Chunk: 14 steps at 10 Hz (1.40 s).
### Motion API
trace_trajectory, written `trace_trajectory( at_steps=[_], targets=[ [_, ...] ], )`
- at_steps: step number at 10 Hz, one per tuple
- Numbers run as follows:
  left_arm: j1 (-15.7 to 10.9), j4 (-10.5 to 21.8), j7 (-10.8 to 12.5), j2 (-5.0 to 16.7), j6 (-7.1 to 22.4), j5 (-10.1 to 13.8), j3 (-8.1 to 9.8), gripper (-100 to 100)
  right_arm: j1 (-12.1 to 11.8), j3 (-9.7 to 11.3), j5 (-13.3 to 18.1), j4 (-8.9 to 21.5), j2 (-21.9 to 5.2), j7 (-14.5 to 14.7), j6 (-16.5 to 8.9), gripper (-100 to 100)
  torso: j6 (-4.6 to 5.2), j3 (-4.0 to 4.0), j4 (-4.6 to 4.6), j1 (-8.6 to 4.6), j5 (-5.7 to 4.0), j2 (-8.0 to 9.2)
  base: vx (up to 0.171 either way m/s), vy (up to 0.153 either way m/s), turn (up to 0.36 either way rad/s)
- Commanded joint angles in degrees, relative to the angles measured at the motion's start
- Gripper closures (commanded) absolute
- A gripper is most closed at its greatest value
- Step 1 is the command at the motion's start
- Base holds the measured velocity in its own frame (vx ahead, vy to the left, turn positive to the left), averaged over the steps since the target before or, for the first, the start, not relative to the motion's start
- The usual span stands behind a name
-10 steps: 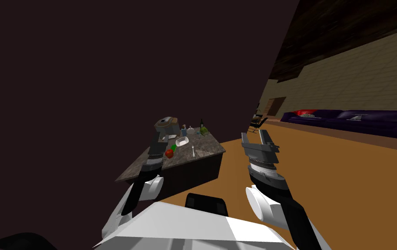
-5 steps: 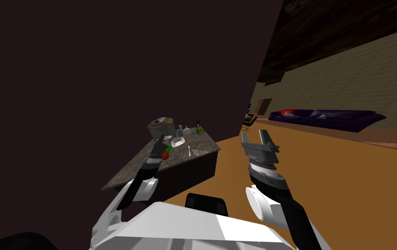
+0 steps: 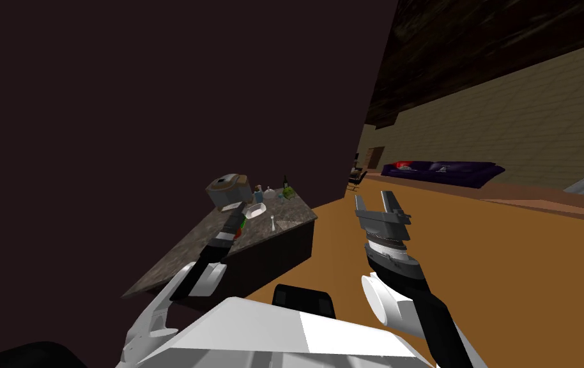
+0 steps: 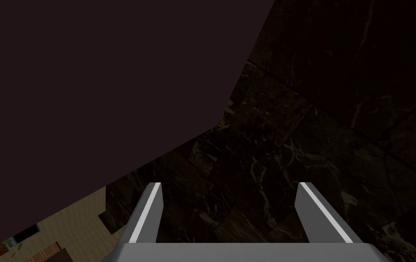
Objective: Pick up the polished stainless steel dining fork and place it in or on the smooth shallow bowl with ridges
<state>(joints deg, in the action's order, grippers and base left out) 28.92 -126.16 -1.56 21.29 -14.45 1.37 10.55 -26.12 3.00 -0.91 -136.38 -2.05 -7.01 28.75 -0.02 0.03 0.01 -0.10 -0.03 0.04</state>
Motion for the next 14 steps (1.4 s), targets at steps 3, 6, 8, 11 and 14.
trace_trajectory(
  at_steps=[3,6,8,11,14],
  targets=[
    [0.75,2.54,0.01,5.23,3.97,0.39,1.57,-100,0.01,0.0,0.0,0.0,0.0,0.0,0.0,0,0.04,-0.01,0.0,-0.01,0.0,-0.01,-0.006,-0.036,-0.135],
    [1.38,4.8,-0.23,9.77,7.79,0.46,2.24,-100,0.0,0.0,0.0,0.0,0.0,0.0,0.0,0,0.03,-0.02,-0.01,-0.05,-0.01,-0.03,0.0,-0.044,-0.134],
    [2.07,6.99,-0.34,13.87,11.47,0.53,2.42,-100,0.0,0.0,0.0,0.0,0.0,0.0,0.0,0,0.02,-0.01,0.0,0.0,0.0,-0.02,0.006,-0.042,-0.169],
    [2.79,9.08,-0.29,18.26,15.34,0.58,2.06,-100,0.0,0.0,0.0,0.0,0.0,0.0,0.0,0,0.02,-0.03,-0.01,0.01,0.0,-0.05,0.008,-0.038,-0.13],
    [3.53,11.02,-0.1,23.2,18.91,0.62,1.15,-100,0.0,0.0,0.0,0.0,0.0,0.0,0.0,0,0.01,-0.05,-0.02,0.01,0.0,-0.09,0.02,-0.034,-0.105]
  ],
)
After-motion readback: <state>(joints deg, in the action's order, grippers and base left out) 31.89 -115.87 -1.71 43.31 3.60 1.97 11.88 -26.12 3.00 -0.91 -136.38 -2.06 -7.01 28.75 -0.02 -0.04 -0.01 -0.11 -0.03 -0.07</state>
